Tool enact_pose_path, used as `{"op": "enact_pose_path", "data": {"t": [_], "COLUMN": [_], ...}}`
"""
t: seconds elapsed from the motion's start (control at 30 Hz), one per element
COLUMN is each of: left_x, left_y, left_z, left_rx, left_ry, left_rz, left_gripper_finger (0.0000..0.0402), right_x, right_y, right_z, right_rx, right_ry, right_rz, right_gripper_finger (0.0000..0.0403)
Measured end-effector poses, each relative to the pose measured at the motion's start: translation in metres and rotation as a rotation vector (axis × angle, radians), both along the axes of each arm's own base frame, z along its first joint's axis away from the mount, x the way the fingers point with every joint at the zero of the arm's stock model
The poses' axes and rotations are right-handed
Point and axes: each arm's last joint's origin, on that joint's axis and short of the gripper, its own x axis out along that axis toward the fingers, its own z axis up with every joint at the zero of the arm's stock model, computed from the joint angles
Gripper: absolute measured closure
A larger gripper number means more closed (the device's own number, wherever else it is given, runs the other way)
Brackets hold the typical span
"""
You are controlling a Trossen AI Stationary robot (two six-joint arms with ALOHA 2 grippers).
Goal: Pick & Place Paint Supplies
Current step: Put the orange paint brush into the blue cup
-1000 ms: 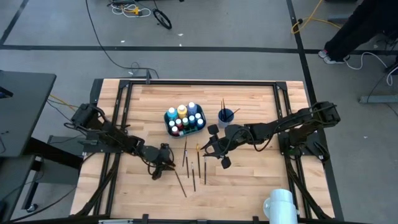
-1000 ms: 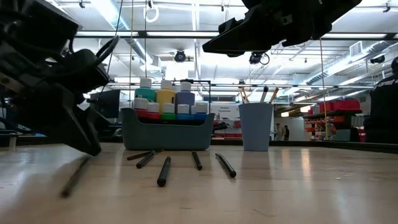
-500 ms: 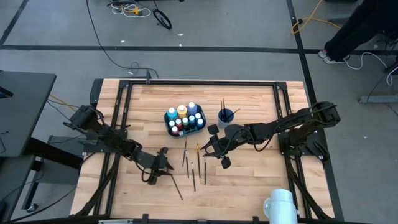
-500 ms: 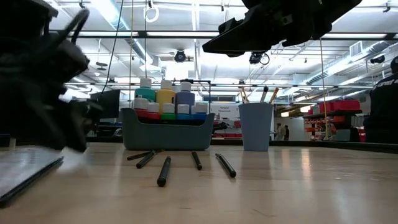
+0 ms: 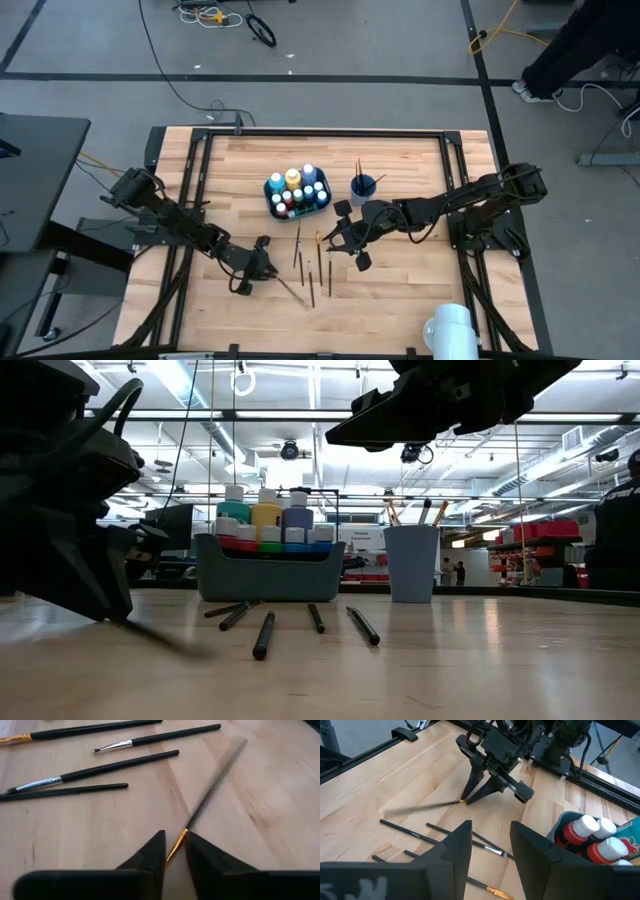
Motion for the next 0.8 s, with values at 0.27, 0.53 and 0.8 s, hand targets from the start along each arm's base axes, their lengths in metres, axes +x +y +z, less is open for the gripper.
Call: {"op": "enact_pose_path", "data": {"t": [0.27,0.53,0.8], "left_x": [-0.001,0.000,0.027], "left_y": [0.001,-0.004,-0.014], "left_z": [-0.001,0.007,0.049], "left_rx": [0.028,0.143,0.647], "left_ry": [0.006,-0.114,-0.394], "left_rz": [-0.007,-0.095,-0.204], "left_gripper_finger": [0.0389,0.0395,0.0398], "right_x": [0.000,0.000,0.007], "right_y": [0.000,0.000,-0.011], "right_z": [0.000,0.001,0.016], "right_rx": [0.000,0.001,0.267], "right_ry": [0.000,-0.008,-0.116], "right_rz": [0.000,0.000,-0.134], "right_gripper_finger": [0.0265,0.0265,0.0265]}}
